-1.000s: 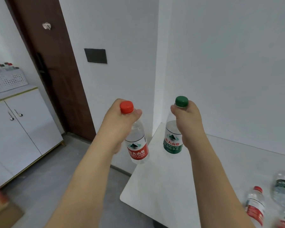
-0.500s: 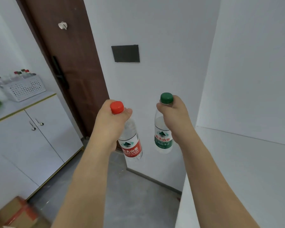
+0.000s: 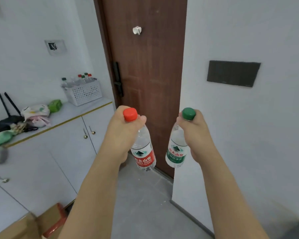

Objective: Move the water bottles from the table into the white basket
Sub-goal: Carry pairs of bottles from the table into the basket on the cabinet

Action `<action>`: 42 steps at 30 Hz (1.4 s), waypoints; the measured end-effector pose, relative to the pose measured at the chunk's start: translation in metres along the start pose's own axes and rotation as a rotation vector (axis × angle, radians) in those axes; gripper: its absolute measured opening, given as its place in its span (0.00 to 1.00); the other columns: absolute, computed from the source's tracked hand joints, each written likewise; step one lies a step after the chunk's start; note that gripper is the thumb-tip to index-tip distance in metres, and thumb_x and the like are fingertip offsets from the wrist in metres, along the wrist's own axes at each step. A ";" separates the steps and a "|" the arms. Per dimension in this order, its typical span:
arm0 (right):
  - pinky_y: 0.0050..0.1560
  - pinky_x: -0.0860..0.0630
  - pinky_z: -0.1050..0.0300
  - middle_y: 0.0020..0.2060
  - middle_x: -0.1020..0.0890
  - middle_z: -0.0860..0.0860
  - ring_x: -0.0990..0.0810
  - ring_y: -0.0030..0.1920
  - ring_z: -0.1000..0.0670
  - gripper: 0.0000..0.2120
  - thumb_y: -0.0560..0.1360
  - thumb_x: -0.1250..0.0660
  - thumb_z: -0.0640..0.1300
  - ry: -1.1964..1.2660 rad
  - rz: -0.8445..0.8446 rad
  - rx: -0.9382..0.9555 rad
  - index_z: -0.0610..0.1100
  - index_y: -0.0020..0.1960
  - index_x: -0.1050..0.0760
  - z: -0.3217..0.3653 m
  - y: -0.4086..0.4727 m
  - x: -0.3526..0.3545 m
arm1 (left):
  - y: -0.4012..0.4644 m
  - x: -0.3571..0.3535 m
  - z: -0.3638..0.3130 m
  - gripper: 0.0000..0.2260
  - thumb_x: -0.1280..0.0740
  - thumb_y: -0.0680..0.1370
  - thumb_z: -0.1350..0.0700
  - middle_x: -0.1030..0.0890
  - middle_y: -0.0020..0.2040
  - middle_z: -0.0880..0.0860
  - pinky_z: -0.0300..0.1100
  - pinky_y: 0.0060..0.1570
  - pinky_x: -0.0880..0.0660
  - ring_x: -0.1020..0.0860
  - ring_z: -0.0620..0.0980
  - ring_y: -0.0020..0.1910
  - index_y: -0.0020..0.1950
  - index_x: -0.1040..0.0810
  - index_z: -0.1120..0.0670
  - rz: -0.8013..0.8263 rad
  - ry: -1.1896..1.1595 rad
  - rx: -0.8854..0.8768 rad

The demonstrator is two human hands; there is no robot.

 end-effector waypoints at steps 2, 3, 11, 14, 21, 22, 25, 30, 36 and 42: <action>0.44 0.28 0.56 0.47 0.22 0.52 0.23 0.47 0.53 0.10 0.76 0.35 0.44 -0.014 0.033 0.007 0.50 0.57 0.29 -0.005 0.018 -0.050 | 0.038 0.030 0.011 0.07 0.28 0.76 0.54 0.19 0.43 0.47 0.50 0.48 0.23 0.20 0.50 0.45 0.46 0.25 0.46 -0.002 -0.021 -0.020; 0.45 0.27 0.55 0.48 0.22 0.51 0.23 0.48 0.52 0.10 0.76 0.35 0.44 -0.025 0.049 0.015 0.50 0.57 0.29 -0.004 0.027 -0.076 | 0.056 0.046 0.016 0.07 0.28 0.76 0.55 0.20 0.42 0.46 0.49 0.46 0.24 0.21 0.49 0.44 0.46 0.25 0.46 0.000 -0.027 -0.028; 0.42 0.26 0.54 0.44 0.20 0.54 0.22 0.45 0.53 0.06 0.74 0.32 0.49 -0.287 0.157 0.073 0.51 0.50 0.25 0.008 0.110 -0.228 | 0.197 0.149 0.028 0.07 0.28 0.76 0.55 0.21 0.42 0.45 0.42 0.40 0.30 0.23 0.45 0.42 0.48 0.25 0.47 -0.032 -0.042 -0.118; 0.46 0.25 0.53 0.45 0.20 0.56 0.22 0.47 0.54 0.07 0.74 0.31 0.48 -0.305 0.168 0.051 0.51 0.51 0.24 -0.010 0.136 -0.265 | 0.243 0.170 0.045 0.07 0.28 0.76 0.55 0.20 0.43 0.47 0.46 0.45 0.27 0.22 0.49 0.44 0.48 0.25 0.48 -0.051 -0.062 -0.088; 0.46 0.27 0.57 0.44 0.21 0.59 0.23 0.48 0.56 0.06 0.73 0.30 0.45 -0.240 0.153 0.163 0.56 0.43 0.24 -0.033 0.232 -0.366 | 0.369 0.202 0.086 0.09 0.27 0.76 0.56 0.20 0.41 0.46 0.57 0.53 0.23 0.21 0.51 0.45 0.44 0.25 0.45 -0.136 -0.118 -0.048; 0.46 0.27 0.57 0.44 0.20 0.59 0.23 0.48 0.56 0.06 0.73 0.30 0.45 -0.217 0.153 0.190 0.56 0.42 0.23 -0.035 0.250 -0.382 | 0.389 0.206 0.089 0.09 0.27 0.76 0.56 0.20 0.40 0.44 0.57 0.54 0.23 0.21 0.51 0.46 0.44 0.25 0.45 -0.152 -0.118 -0.060; 0.49 0.24 0.54 0.45 0.20 0.57 0.22 0.49 0.56 0.06 0.73 0.31 0.44 -0.153 0.189 0.246 0.55 0.44 0.23 -0.037 0.304 -0.433 | 0.452 0.219 0.091 0.09 0.27 0.76 0.57 0.19 0.40 0.44 0.56 0.56 0.24 0.21 0.51 0.47 0.45 0.24 0.44 -0.205 -0.101 -0.117; 0.56 0.24 0.52 0.52 0.20 0.55 0.22 0.53 0.56 0.10 0.74 0.30 0.44 -0.095 0.270 0.313 0.51 0.55 0.23 -0.029 0.387 -0.524 | 0.544 0.253 0.082 0.09 0.28 0.77 0.59 0.18 0.41 0.42 0.52 0.48 0.23 0.21 0.47 0.44 0.45 0.26 0.47 -0.307 -0.085 -0.231; 0.57 0.27 0.56 0.53 0.21 0.53 0.24 0.56 0.53 0.09 0.75 0.30 0.44 -0.041 0.379 0.419 0.52 0.53 0.25 -0.012 0.456 -0.632 | 0.630 0.314 0.086 0.07 0.29 0.76 0.58 0.17 0.47 0.47 0.46 0.45 0.24 0.21 0.46 0.44 0.51 0.24 0.53 -0.487 -0.082 -0.324; 0.53 0.30 0.65 0.48 0.21 0.61 0.24 0.53 0.60 0.09 0.74 0.29 0.43 0.020 0.433 0.451 0.51 0.52 0.25 -0.014 0.517 -0.722 | 0.716 0.365 0.099 0.08 0.29 0.73 0.56 0.19 0.44 0.45 0.46 0.46 0.26 0.22 0.46 0.44 0.44 0.27 0.46 -0.622 -0.084 -0.369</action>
Point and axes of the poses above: each hand's wrist, its own y-axis towards the middle knuckle, its own x-axis out of the back of the hand, z = x × y, the point moved 4 cm from there along y, towards the middle knuckle
